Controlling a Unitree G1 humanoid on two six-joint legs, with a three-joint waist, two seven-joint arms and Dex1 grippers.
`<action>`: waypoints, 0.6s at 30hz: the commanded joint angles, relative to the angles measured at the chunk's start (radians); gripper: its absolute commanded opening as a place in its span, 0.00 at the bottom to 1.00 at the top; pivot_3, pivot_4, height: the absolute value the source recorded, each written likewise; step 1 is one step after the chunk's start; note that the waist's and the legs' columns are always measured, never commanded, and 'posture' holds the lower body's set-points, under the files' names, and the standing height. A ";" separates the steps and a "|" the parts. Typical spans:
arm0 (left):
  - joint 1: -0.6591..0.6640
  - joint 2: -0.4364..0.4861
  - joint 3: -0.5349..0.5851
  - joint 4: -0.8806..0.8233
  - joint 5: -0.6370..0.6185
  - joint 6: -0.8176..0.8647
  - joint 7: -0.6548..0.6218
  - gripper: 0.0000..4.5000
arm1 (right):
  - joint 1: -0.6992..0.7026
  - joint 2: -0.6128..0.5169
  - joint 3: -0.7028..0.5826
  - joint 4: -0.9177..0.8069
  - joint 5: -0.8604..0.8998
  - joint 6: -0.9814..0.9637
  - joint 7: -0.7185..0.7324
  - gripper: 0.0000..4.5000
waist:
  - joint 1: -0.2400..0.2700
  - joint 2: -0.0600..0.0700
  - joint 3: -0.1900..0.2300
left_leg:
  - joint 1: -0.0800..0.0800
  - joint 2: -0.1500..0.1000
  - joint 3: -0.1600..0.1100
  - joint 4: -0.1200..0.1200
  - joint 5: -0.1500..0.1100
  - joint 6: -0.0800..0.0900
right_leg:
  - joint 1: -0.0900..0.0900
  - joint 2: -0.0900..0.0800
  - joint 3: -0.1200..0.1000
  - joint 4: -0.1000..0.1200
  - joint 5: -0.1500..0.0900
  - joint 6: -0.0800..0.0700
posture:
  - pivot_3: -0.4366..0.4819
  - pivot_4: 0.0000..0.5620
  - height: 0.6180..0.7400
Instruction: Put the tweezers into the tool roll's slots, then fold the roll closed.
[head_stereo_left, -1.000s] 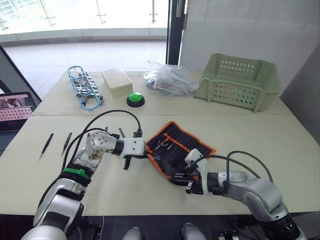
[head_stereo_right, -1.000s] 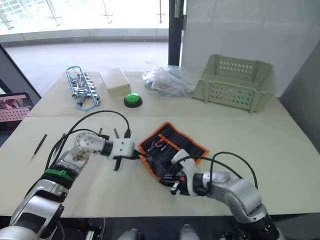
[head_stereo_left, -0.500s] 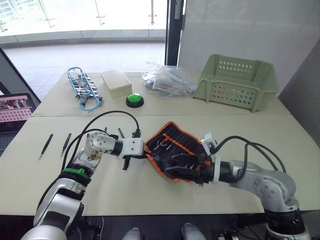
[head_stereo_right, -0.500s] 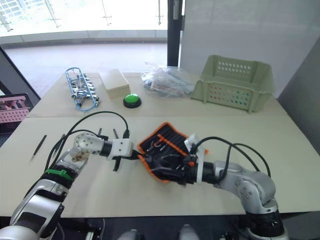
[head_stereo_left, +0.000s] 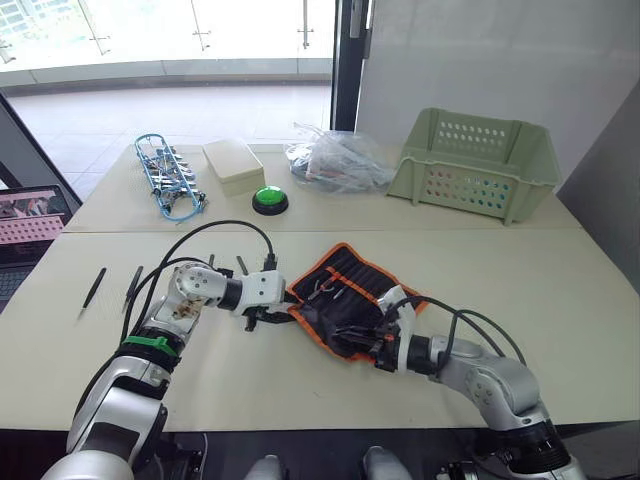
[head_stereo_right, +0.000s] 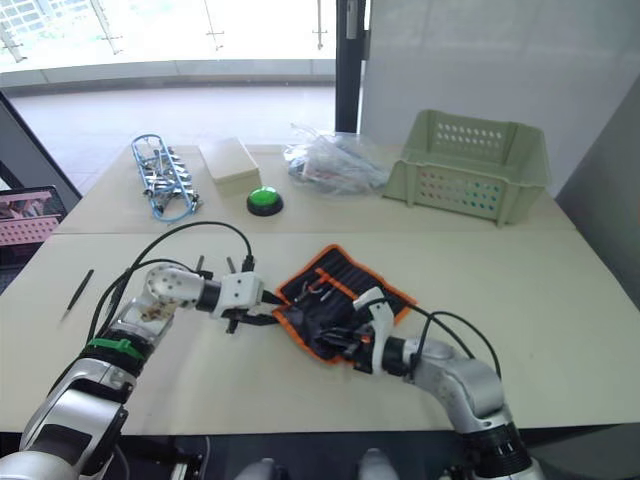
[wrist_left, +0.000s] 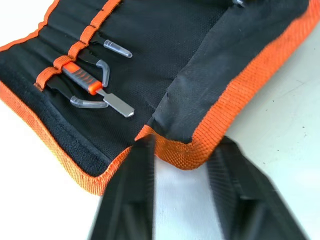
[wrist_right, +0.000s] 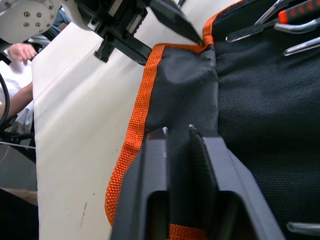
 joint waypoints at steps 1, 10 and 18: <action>0.026 0.038 0.054 -0.130 -0.135 0.217 -0.102 0.69 | 0.021 -0.013 0.027 0.029 -0.049 -0.047 0.027 0.00 | -0.003 0.000 0.000 | 0.000 0.000 0.000 0.000 0.000 0.000 | 0.000 0.000 0.000 0.000 0.000 0.000 | 0.48 0.27 1.00; -0.001 -0.065 0.215 -0.234 -0.341 0.547 0.053 0.60 | 0.034 -0.044 0.092 0.054 -0.151 -0.107 0.066 0.00 | 0.007 -0.003 -0.002 | 0.009 0.000 -0.001 0.002 0.000 0.000 | 0.012 0.000 -0.001 -0.001 0.000 0.000 | 0.48 0.27 1.00; 0.138 -0.165 0.076 -0.332 -0.171 0.521 0.278 0.01 | 0.059 -0.041 0.114 0.051 -0.204 -0.171 0.094 0.00 | 0.006 -0.003 -0.002 | 0.014 0.000 -0.002 0.000 -0.001 0.001 | 0.017 0.000 -0.001 -0.006 0.000 0.001 | 0.48 0.27 1.00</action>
